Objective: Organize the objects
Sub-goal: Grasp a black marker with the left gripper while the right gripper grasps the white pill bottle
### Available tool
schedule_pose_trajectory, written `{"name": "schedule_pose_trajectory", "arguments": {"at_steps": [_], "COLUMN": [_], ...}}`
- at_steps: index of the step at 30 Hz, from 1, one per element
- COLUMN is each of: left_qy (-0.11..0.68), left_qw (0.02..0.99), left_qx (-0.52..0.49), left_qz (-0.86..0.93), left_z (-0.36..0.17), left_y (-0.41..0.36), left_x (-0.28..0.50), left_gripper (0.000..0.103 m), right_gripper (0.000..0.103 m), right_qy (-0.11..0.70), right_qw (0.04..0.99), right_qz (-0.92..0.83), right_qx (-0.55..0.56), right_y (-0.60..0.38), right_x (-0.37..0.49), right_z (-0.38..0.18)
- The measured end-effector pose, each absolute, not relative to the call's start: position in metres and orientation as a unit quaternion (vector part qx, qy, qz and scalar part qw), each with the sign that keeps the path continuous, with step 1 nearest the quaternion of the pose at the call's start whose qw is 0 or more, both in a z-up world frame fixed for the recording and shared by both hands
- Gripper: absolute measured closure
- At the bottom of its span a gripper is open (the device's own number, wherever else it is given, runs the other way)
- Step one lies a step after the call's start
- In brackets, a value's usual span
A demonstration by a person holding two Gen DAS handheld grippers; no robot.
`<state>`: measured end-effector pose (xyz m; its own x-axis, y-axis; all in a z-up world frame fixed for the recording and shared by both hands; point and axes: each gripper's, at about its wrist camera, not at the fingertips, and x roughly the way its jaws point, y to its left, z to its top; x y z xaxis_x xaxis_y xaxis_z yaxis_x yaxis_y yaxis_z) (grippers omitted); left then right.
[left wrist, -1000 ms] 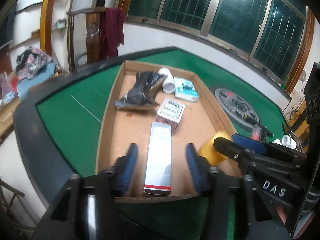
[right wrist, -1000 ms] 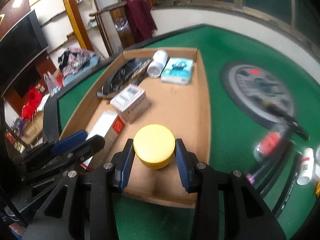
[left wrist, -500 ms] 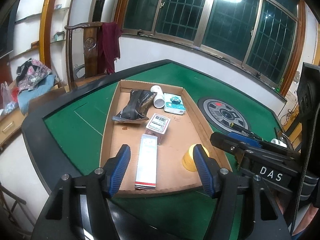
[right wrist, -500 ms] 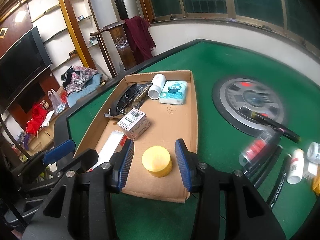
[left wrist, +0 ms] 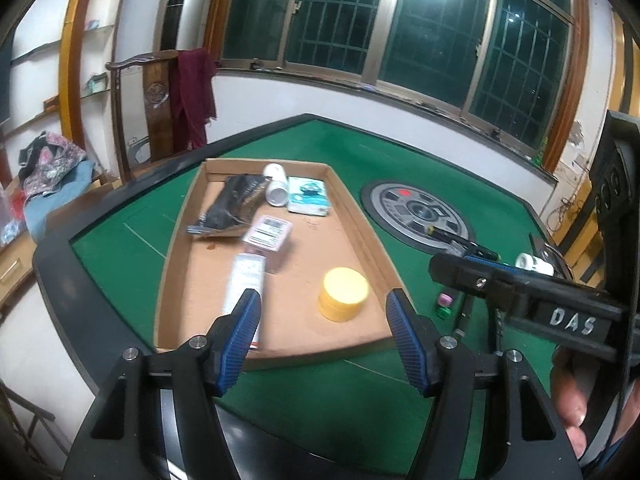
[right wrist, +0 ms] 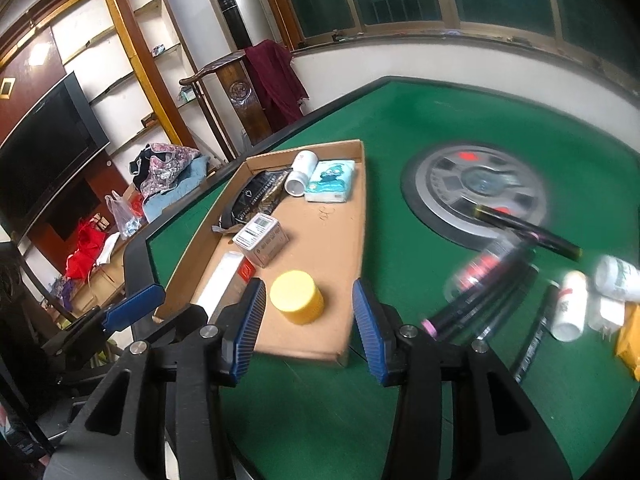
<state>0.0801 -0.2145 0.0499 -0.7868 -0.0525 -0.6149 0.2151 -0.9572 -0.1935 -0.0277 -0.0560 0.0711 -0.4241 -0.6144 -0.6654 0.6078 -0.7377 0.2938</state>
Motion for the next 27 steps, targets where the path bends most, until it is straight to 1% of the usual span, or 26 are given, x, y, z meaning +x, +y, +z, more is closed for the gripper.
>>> {"name": "schedule_pose_trajectory", "arguments": {"at_steps": [4, 10, 18, 21, 25, 26, 27], "left_qy": [0.125, 0.088, -0.004, -0.049, -0.062, -0.060, -0.059], "left_qw": [0.043, -0.005, -0.123, -0.128, -0.125, -0.128, -0.131], "left_qx": [0.325, 0.344, 0.377, 0.384, 0.410, 0.415, 0.422], "left_qz": [-0.936, -0.935, -0.918, -0.913, -0.902, -0.899, -0.895], "left_z": [0.049, 0.043, 0.036, 0.033, 0.021, 0.018, 0.015], "left_y": [-0.198, -0.151, -0.062, -0.034, -0.014, -0.012, -0.009], "left_x": [0.078, 0.066, 0.037, 0.019, -0.014, -0.019, -0.024], "left_gripper": [0.044, 0.044, 0.044, 0.045, 0.051, 0.057, 0.060], "right_gripper": [0.060, 0.060, 0.059, 0.059, 0.059, 0.059, 0.059], "right_qy": [-0.033, -0.075, -0.112, -0.132, -0.145, -0.148, -0.152], "right_qw": [0.359, 0.326, 0.248, 0.232, 0.218, 0.219, 0.222], "right_qz": [-0.842, -0.857, -0.881, -0.878, -0.868, -0.865, -0.862], "right_qx": [0.402, 0.391, 0.388, 0.398, 0.422, 0.426, 0.430], "right_y": [-0.023, 0.058, 0.150, 0.161, 0.166, 0.166, 0.167], "right_x": [-0.031, -0.041, -0.059, -0.069, -0.081, -0.082, -0.083], "right_z": [0.076, 0.085, 0.081, 0.077, 0.065, 0.063, 0.061]}}
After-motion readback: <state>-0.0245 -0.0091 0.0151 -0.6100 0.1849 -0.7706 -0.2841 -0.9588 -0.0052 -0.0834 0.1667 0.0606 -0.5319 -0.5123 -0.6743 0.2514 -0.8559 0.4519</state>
